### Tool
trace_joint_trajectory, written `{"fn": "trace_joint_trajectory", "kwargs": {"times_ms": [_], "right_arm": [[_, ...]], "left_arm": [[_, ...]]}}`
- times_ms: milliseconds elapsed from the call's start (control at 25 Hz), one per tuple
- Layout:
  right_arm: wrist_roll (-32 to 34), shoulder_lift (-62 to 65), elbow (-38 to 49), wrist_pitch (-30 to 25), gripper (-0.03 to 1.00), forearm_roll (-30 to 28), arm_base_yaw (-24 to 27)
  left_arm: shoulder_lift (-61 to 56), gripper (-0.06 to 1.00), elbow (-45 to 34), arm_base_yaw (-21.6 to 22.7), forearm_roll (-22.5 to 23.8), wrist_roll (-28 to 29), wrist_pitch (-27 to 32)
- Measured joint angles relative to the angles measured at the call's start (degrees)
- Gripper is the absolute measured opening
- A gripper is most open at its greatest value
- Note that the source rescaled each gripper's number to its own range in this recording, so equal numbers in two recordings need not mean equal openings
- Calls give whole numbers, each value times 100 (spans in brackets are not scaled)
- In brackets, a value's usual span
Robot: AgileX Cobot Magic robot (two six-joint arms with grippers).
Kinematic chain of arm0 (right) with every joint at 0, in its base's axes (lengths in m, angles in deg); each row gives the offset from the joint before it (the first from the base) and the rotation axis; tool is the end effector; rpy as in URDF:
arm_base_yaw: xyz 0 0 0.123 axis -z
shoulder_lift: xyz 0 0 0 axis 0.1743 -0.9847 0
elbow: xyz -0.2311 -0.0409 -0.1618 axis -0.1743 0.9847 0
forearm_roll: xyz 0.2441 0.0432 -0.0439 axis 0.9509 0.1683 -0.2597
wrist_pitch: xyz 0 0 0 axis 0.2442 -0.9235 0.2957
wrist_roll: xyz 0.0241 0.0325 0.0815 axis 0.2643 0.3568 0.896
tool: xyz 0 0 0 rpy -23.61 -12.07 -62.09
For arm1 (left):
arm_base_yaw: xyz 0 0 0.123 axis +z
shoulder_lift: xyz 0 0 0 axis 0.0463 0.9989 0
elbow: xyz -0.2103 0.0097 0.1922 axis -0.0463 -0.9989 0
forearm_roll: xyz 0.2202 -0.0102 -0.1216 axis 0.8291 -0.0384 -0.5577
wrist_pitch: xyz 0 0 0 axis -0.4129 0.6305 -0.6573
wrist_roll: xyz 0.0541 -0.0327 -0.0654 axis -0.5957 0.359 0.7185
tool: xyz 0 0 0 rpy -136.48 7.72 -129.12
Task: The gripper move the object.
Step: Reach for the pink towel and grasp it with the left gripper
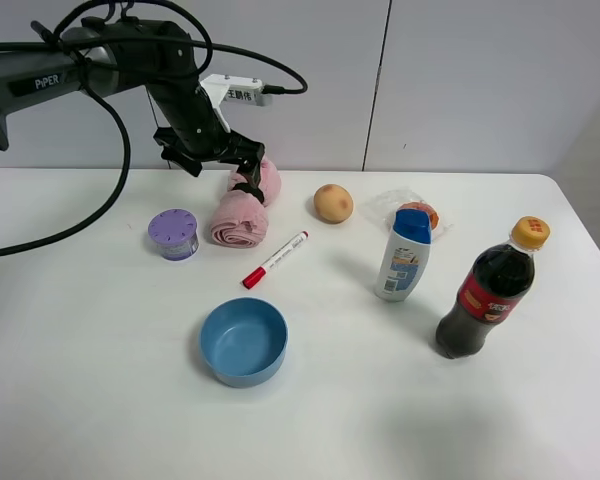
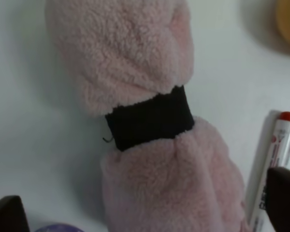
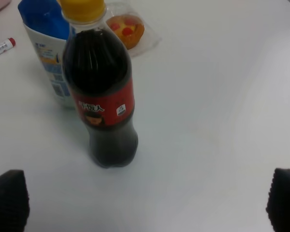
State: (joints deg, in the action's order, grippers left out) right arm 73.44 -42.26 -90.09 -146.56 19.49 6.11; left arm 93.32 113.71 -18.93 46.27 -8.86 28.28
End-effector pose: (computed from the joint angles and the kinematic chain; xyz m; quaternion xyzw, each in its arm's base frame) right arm -0.0036 0.0021 0.2722 -0.0515 0.8569 0.0191 0.5126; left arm 0.4522 -0.1872 0.2018 0.1685 0.9633 -0.0837 0.1915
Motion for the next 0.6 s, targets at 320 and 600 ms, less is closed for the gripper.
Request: {"fn": "trace_joint_trajectory", "kwargs": {"times_ms": [320, 600], "right_arm": [[0, 0, 0, 0, 100, 0, 0], [0, 0, 0, 0, 100, 0, 0]], "left_arm": [[293, 100, 0, -28, -71, -12, -612], [593, 100, 0, -28, -84, -12, -860]]}}
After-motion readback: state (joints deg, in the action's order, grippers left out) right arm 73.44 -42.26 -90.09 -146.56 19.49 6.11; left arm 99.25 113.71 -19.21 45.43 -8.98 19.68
